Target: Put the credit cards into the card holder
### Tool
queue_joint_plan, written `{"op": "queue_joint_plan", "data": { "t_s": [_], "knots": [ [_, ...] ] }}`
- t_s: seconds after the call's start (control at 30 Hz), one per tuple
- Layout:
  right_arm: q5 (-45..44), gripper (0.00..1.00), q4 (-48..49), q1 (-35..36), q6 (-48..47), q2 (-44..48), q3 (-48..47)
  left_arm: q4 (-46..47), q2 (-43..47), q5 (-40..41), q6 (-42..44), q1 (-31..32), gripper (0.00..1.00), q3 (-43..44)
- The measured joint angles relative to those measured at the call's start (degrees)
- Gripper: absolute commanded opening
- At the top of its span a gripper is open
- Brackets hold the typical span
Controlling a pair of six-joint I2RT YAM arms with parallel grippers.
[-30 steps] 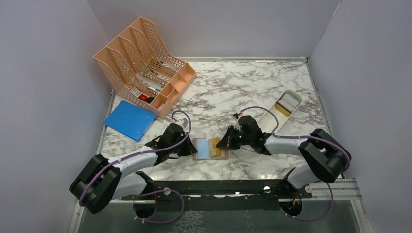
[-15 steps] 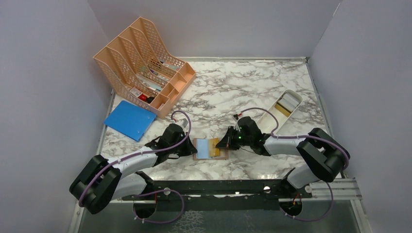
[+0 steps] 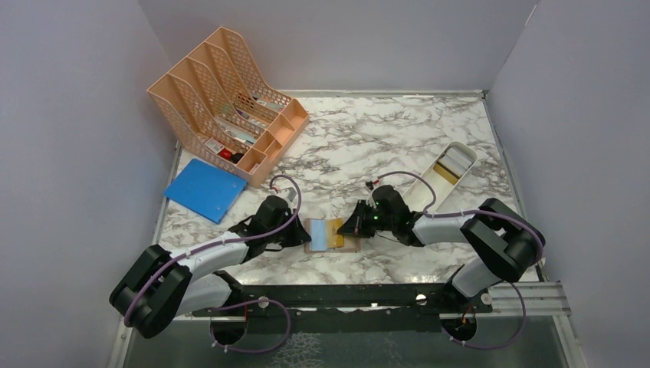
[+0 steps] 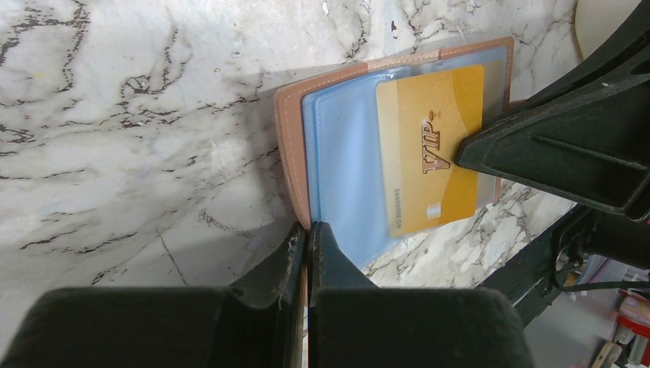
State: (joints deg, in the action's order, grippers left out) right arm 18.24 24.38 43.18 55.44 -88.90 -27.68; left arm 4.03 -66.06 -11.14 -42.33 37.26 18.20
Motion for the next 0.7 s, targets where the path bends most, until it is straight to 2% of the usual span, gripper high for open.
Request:
{"op": "queue_joint_plan", "data": {
  "t_s": [0.1, 0.2, 0.37, 0.53, 0.7],
  "knots": [
    [-0.02, 0.16, -0.04, 0.09, 0.2, -0.24, -0.02, -0.02, 0.0, 0.0, 0.0, 0.0, 0.03, 0.0],
    [-0.26, 0.27, -1.25, 0.74, -0.07, -0.85, -0.57, 0.0, 0.02, -0.04, -0.04, 0.0, 0.03, 0.0],
    [-3.43, 0.37, -9.4, 1.4, -3.28, -0.33, -5.33, -0.09, 0.31, -0.13, -0.07, 0.0, 0.03, 0.0],
    [-6.75, 0.38, -15.82, 1.4, -6.34, 2.71, -6.21, -0.31, 0.87, -0.37, -0.26, 0.0, 0.03, 0.0],
    [-6.67, 0.39, -16.11, 1.77, -6.99, 2.67, -6.23, -0.33, 1.2, -0.7, -0.48, 0.0, 0.03, 0.0]
  ]
}}
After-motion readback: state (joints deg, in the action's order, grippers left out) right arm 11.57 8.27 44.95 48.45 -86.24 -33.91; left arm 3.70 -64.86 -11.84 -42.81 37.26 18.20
